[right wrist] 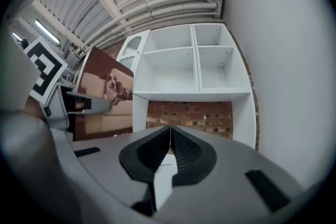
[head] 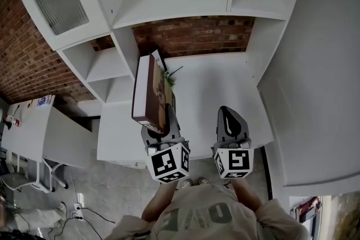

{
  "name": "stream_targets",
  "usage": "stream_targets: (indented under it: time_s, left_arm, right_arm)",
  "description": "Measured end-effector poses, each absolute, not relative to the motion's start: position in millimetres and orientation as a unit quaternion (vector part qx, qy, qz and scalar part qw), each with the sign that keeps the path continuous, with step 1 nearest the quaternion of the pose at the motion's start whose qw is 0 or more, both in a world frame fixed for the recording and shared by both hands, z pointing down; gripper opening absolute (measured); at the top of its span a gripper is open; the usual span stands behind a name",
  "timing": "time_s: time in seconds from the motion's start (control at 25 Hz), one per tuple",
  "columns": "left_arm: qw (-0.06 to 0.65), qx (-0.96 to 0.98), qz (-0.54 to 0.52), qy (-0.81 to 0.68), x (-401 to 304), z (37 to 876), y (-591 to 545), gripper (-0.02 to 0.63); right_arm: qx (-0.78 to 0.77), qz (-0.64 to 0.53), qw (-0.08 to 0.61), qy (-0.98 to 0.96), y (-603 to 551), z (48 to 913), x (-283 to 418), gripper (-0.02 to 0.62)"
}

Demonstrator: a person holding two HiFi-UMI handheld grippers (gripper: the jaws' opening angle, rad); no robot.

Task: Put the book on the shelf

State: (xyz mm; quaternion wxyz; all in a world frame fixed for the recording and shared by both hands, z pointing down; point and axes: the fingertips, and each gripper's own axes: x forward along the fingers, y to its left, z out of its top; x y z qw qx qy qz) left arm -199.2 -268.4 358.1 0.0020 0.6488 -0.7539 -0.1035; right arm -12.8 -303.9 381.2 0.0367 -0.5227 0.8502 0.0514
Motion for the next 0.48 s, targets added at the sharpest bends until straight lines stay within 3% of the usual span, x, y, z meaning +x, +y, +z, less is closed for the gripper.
stream_targets:
  time_s: [0.36, 0.48]
  left_arm:
    - [-0.142, 0.64, -0.106, -0.748, -191, 215, -330, 0.147]
    - [-0.154, 0.644, -0.115, -0.74, -187, 177, -352, 0.147]
  right_arm:
    - [-0.536, 0.035, 0.047, 0.842, -305, 377, 4, 0.017]
    - [-0.549, 0.056, 0.057, 0.832, -299, 369, 11, 0.017]
